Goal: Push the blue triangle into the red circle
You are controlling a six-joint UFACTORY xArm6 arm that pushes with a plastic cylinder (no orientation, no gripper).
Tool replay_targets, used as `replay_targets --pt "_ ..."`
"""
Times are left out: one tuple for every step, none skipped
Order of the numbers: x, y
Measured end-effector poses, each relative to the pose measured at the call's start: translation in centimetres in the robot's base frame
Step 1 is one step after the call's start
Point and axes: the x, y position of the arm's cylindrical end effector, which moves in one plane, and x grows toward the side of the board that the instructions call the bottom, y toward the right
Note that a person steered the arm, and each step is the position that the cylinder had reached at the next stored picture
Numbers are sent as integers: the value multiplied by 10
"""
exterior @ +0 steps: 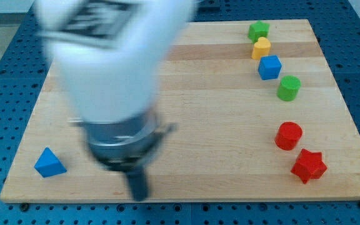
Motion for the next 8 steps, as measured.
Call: replay_targets --pt "-2 -118" --pt "-10 -133" --pt "-18 -133" --pt "-51 -134" --pt "-61 -134" --pt "-62 -134" --pt "-62 -115" --pt "-63 -92"
